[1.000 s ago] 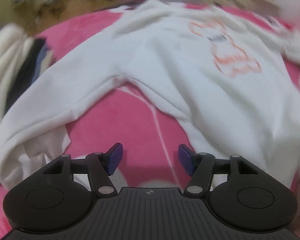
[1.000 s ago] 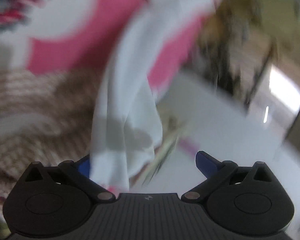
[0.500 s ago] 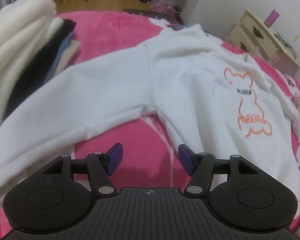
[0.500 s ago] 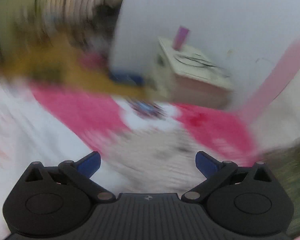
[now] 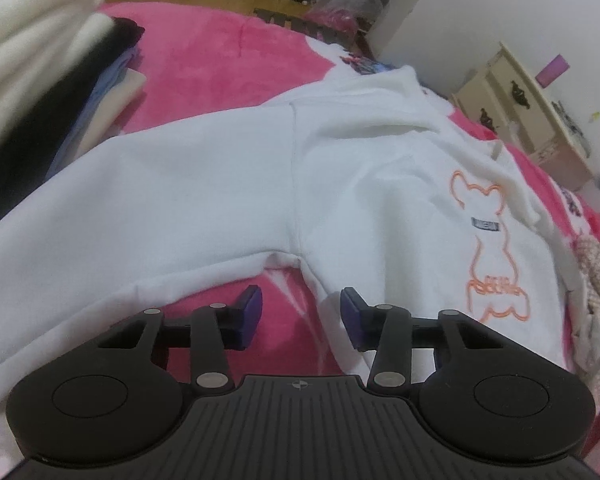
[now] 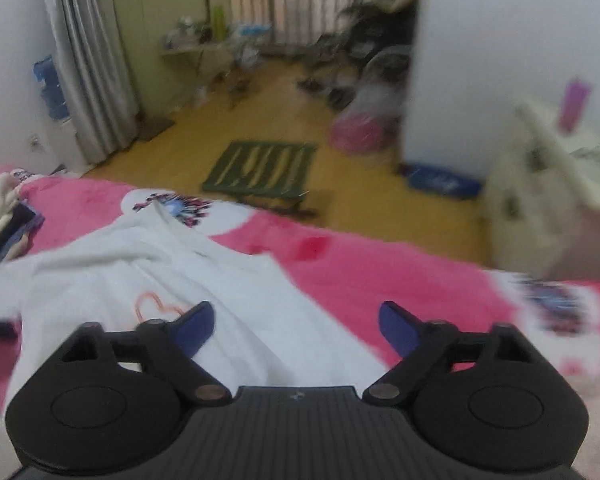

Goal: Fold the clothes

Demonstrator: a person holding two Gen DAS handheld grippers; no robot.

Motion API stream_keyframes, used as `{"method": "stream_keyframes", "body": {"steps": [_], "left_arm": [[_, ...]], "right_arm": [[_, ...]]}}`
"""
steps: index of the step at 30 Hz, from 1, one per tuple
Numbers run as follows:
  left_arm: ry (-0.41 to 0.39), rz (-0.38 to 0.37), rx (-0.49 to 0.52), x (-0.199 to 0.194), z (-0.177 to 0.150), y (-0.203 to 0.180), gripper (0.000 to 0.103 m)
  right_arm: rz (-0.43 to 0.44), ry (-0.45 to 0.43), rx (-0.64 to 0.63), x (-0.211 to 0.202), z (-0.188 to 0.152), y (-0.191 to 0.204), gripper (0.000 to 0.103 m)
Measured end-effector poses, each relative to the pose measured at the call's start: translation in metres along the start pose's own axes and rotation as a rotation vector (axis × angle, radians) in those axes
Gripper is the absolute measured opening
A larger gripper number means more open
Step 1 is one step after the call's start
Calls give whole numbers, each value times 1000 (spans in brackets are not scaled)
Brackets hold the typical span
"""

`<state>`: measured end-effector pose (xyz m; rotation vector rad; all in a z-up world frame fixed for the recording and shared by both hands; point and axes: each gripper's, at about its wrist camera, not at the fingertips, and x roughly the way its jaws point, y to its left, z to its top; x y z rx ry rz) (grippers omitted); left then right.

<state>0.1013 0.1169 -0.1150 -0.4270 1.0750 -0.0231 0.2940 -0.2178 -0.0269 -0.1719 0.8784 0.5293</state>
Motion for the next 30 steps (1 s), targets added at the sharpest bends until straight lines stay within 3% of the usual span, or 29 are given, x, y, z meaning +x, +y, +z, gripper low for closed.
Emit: {"method": "stream_keyframes", "body": {"steps": [2,4,9,12,15,18,21,24,25,26,27,29,30], "left_arm": [[9,20,12,3,2,1,34],[36,48,55,-3,3,-3,33],[-7,33,259,-42,30,-33,39],[-64,34,383,-37,73,-63,48],[-109,66,522,4,115,-93,57],[-150,178,657,67,143,-112,57],[-156,219,678,113,159,-115,53],[-134,162,638,131,161,-113,45],[-132,149,639,134,158,-113,38],[-136,148,648,134,155,-112,33],[-152,154,652,134,152,-114,29],[-183,166,659,134,147,-117,8],[-200,170,661,132,145,-118,6]], "right_arm": [[2,34,41,53,12,5,72],[-17,57,75,83,11,7,70],[70,29,163,95,4,1,65],[87,38,163,99,3,-7,62],[76,66,163,109,1,-15,60],[120,77,180,114,-3,-24,60],[147,53,120,103,-6,-26,60],[150,76,49,107,-10,-24,59],[148,89,26,112,-11,-24,45],[142,101,8,118,-13,-22,13],[132,86,3,118,-13,-22,3],[120,8,15,110,-13,-21,2],[112,-29,16,104,-12,-20,2]]}}
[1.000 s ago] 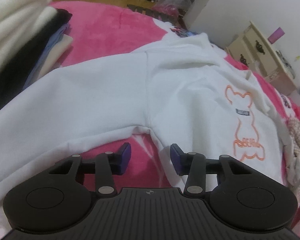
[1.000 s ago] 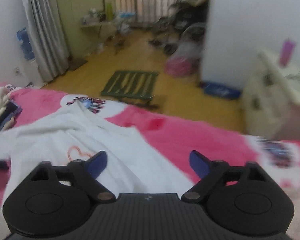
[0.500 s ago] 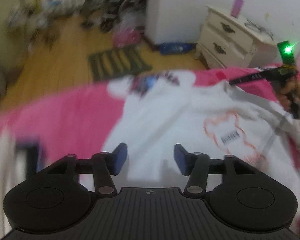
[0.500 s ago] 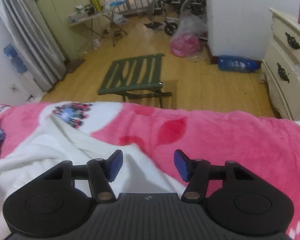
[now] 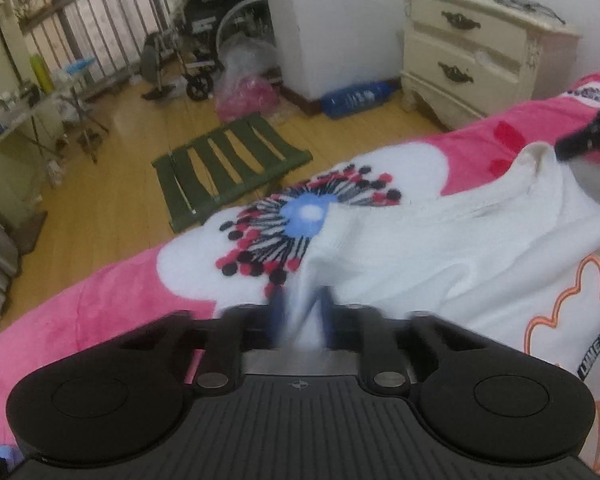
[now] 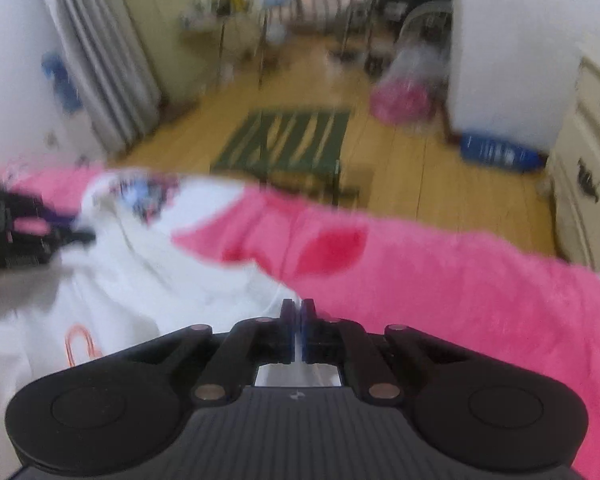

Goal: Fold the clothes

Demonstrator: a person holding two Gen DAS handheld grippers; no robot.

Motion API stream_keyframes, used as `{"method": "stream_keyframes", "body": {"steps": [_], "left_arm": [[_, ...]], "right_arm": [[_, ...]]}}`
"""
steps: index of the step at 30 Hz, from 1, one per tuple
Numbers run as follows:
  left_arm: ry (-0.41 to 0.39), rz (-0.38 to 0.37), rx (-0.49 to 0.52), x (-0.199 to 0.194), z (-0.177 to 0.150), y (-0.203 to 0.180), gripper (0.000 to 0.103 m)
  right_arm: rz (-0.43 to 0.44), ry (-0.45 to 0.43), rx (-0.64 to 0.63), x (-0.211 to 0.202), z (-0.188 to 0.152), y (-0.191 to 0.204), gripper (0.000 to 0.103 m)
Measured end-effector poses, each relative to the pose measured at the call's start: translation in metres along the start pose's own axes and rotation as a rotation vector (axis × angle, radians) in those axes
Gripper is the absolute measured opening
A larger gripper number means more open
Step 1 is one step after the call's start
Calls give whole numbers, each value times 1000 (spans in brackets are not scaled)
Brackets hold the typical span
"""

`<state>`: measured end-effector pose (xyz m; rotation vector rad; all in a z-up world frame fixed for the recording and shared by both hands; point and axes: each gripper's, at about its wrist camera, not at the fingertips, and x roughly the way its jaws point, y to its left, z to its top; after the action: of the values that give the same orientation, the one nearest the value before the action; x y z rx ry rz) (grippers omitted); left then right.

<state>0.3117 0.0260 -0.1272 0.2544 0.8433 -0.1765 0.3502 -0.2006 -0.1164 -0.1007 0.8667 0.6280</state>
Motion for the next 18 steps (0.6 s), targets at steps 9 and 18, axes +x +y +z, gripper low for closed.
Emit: {"method": "stream_keyframes", "body": {"steps": [9,18], "left_arm": [[-163,69,-33,-37,21,27,3],[-65,141,41,20,14,20,3]], "right_arm": [[-64,-233,-72,-32,37,23,2],[-156,-138,-67,50,38,18,1]]}}
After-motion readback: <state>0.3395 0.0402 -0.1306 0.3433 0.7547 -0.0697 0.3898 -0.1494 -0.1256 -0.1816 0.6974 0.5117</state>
